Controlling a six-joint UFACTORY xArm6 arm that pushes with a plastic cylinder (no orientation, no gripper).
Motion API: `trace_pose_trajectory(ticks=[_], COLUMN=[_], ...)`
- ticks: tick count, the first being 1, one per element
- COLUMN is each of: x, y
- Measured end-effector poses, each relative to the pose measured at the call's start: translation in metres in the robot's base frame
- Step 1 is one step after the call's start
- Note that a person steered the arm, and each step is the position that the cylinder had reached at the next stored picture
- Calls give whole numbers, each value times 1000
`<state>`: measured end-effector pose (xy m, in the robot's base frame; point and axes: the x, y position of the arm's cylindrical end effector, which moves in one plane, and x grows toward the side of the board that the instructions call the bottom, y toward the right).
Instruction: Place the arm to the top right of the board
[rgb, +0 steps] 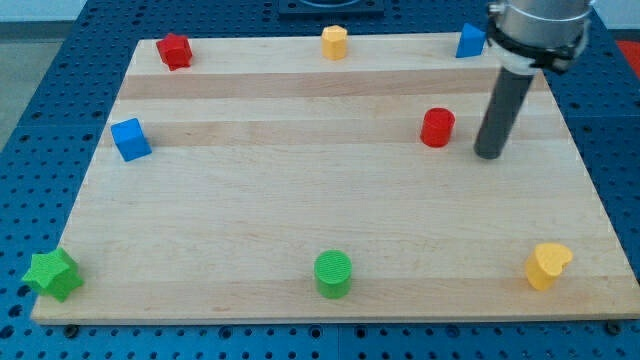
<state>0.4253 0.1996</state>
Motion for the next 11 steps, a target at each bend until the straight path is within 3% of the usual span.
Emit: trace_pose_trajectory(ticks=[2,6,7,8,10,11], x=[-41,-51,-91,-91,-205,-233], y=[108,110,145,145,125,110])
